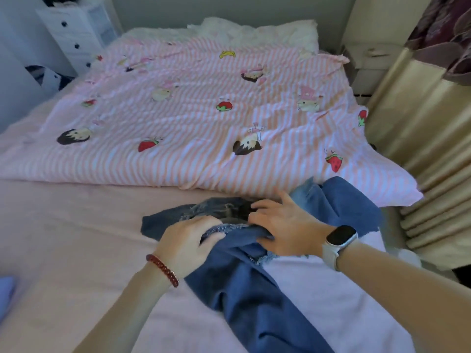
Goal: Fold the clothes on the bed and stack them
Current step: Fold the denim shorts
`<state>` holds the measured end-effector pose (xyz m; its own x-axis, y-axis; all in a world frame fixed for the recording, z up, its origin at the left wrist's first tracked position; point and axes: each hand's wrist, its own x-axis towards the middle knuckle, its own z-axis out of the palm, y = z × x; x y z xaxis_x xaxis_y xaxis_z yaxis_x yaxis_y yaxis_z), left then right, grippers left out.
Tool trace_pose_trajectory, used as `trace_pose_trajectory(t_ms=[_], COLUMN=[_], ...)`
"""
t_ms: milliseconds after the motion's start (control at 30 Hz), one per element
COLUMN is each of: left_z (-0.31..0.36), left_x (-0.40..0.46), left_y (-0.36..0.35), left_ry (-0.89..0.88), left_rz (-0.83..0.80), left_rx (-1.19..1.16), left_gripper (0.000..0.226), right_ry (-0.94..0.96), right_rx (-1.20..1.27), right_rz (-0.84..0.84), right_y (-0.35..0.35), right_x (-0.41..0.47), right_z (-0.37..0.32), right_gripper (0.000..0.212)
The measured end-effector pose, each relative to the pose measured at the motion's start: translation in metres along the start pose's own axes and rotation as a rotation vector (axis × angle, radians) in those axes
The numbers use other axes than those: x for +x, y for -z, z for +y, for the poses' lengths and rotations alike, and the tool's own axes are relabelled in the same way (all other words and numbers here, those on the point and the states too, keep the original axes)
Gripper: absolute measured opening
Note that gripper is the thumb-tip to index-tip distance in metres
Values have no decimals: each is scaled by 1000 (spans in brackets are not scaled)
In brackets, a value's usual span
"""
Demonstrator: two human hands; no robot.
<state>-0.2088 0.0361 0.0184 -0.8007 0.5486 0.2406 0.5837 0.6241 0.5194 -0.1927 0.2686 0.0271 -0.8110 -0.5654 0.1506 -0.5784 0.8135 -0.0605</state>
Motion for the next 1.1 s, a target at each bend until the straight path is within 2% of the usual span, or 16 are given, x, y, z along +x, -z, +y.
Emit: trace_pose_trajectory(t_ms=[67, 133, 267, 400, 467, 533, 600, 733, 800, 867, 933, 1000, 1100], left_z=[20, 45, 96, 126, 139, 155, 159, 156, 161, 165, 168, 176, 198], left_x=[-29, -59, -106, -124, -133, -147, -168, -204, -224, -242, -255, -263, -263], left_y=[19, 36, 67, 117, 146, 178, 206, 259, 278, 288, 298, 316, 356], left_ry=[59, 99, 97, 67, 51, 214, 343, 324, 409, 474, 451, 343, 118], left_rz=[-41, -51, -47, 74, 126, 95, -8, -124, -198, -159, -102, -132, -207], left_rx=[-41, -67, -93, -5, 133, 178, 20, -354, -705, -912, -964, -963, -909], left_gripper=[23, 28, 37, 10, 10, 14, 21, 30, 26, 11, 13, 19, 21], right_ry=[-119, -233, -443, -530, -558, -599, -647, -690, -730, -790, -826, -827, -730], right_rx=[158, 303, 675, 905, 935, 1002, 1031, 994, 960, 911, 867, 850, 987], right_rz=[-149, -215, -177, -57, -4, 41, 91, 154, 192, 284, 377, 435, 383], right_y=[14, 27, 63, 96, 117, 137, 155, 181, 186, 193, 204, 224, 263], right_x=[-25, -55, -108, -132, -130, -125, -116, -100, -98, -98, -96, -90, -73], right_z=[-36, -71, -146, -228, -272, -311, -347, -398, -416, -431, -440, -444, -444], right_gripper=[24, 33, 58, 71, 57, 45, 44, 36, 33, 30, 28, 32, 43])
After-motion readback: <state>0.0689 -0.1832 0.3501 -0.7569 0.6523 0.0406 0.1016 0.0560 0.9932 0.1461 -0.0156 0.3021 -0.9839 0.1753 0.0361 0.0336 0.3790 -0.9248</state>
